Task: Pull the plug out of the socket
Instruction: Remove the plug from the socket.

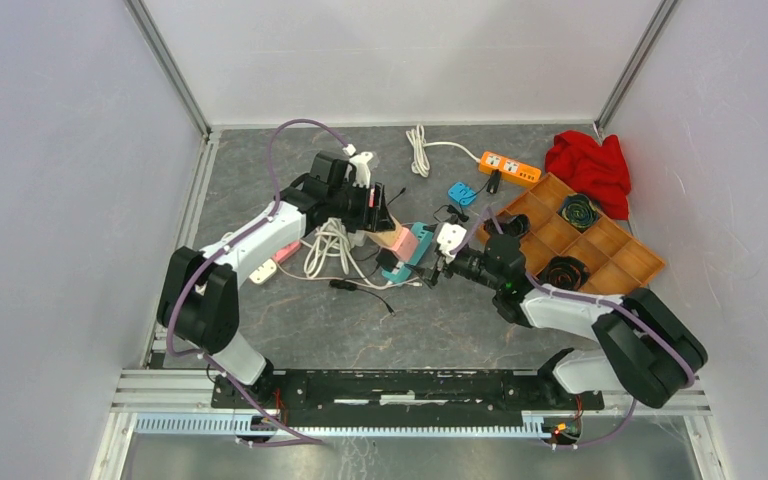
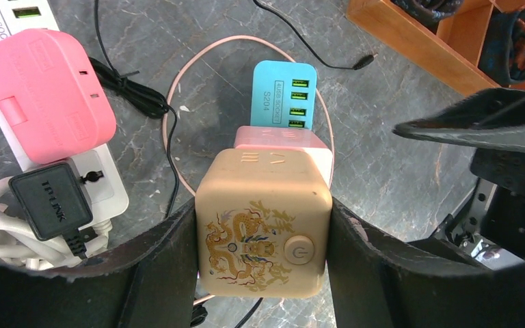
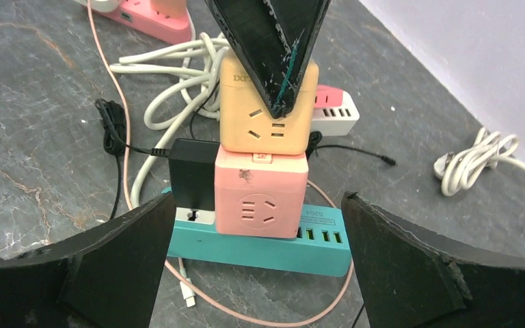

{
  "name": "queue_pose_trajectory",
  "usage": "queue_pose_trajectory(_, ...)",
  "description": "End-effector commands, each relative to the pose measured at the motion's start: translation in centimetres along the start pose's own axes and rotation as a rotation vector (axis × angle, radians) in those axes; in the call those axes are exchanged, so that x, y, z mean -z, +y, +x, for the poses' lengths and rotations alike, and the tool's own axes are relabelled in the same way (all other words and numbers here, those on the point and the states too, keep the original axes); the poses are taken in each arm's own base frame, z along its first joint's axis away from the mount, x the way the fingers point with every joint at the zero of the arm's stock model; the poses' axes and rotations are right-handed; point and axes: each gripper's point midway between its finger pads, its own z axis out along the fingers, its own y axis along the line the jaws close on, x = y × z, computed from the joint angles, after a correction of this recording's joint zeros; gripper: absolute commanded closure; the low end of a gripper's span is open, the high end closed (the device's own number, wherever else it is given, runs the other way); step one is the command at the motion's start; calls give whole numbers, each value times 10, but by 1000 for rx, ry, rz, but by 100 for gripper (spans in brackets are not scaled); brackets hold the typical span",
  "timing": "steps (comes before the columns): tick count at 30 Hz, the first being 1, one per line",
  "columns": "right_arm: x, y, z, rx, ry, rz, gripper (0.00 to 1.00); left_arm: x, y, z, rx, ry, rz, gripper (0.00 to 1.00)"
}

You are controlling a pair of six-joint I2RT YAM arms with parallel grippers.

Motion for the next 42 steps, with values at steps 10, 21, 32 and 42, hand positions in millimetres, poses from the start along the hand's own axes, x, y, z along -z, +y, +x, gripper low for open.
queue_pose_trajectory(10, -27, -18, -1, -2, -11, 121, 2, 2, -41, 8, 64, 24, 120, 98)
queue_pose_trajectory(21, -33, -14, 11, -11, 18, 104, 2, 4, -44, 7, 63, 25, 133, 98)
queue_pose_trajectory(32, -50, -21, 20, -29, 47, 112, 13, 3, -46, 9, 69, 36, 144, 98)
queue_pose_trajectory(42, -48, -14, 27, -8, 63, 82, 47, 4, -46, 9, 65, 38, 141, 98)
